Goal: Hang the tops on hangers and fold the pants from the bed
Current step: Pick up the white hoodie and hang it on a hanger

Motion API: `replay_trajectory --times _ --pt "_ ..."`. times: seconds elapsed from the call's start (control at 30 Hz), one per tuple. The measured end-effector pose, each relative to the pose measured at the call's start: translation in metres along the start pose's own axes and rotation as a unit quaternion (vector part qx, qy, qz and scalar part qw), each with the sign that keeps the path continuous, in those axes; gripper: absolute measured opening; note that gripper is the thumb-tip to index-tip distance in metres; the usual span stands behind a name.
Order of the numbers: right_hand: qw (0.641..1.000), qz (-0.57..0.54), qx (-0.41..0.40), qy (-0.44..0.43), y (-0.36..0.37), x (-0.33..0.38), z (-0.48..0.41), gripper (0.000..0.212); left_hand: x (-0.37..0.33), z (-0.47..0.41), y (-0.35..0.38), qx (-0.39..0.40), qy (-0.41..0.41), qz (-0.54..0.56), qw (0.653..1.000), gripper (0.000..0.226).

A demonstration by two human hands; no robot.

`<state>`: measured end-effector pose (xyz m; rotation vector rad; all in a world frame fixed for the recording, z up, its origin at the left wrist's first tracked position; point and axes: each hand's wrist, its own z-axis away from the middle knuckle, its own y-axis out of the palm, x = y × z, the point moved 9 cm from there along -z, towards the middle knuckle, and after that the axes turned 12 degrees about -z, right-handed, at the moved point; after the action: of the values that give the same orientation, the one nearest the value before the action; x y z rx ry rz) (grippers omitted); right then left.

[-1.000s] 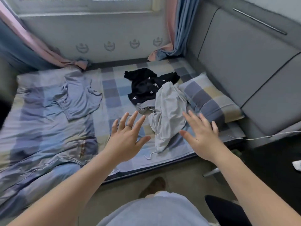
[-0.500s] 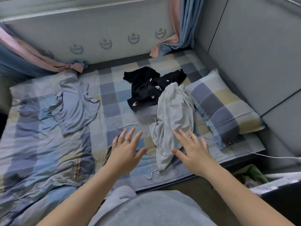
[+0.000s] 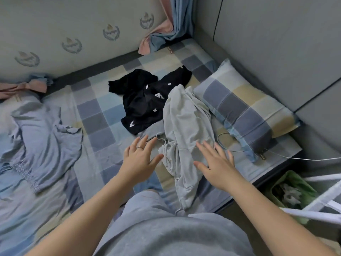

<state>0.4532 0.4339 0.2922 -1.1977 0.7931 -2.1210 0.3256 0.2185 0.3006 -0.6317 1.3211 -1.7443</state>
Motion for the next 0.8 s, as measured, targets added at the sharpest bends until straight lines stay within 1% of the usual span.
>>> replay_trajectory --times 0.1,0.23,0.27,0.37,0.43,0.57,0.67,0.73,0.8 --pt "0.999 -0.014 0.002 0.042 0.043 -0.014 -0.059 0.066 0.037 -0.051 0.041 0.023 0.024 -0.008 0.999 0.070" --pt "0.990 -0.030 0.035 0.130 0.102 -0.040 -0.121 0.067 0.080 -0.109 0.106 0.121 0.045 -0.024 0.991 0.069" --pt "0.987 -0.034 0.044 0.151 0.115 -0.048 -0.131 0.068 0.085 -0.120 0.123 0.144 0.050 -0.020 0.988 0.069" --pt "0.981 -0.032 0.060 0.183 0.145 -0.069 -0.169 0.069 0.087 -0.165 0.170 0.178 0.071 -0.013 0.981 0.070" --pt "0.979 -0.030 0.053 0.193 0.154 -0.083 -0.201 0.071 0.080 -0.198 0.197 0.186 0.079 0.004 0.979 0.071" --pt "0.971 -0.058 0.009 0.231 0.158 -0.128 -0.271 0.076 0.055 -0.270 0.244 0.180 0.075 0.055 0.979 0.072" --pt "0.955 -0.083 -0.029 0.282 0.161 -0.169 -0.310 0.090 0.033 -0.326 0.271 0.179 0.062 0.117 0.975 0.079" --pt "0.941 -0.097 -0.058 0.320 0.163 -0.194 -0.330 0.102 0.020 -0.362 0.282 0.164 0.030 0.190 0.968 0.084" --pt "0.921 -0.159 -0.095 0.342 0.167 -0.213 -0.345 0.110 0.010 -0.388 0.288 0.130 -0.005 0.252 0.959 0.085"
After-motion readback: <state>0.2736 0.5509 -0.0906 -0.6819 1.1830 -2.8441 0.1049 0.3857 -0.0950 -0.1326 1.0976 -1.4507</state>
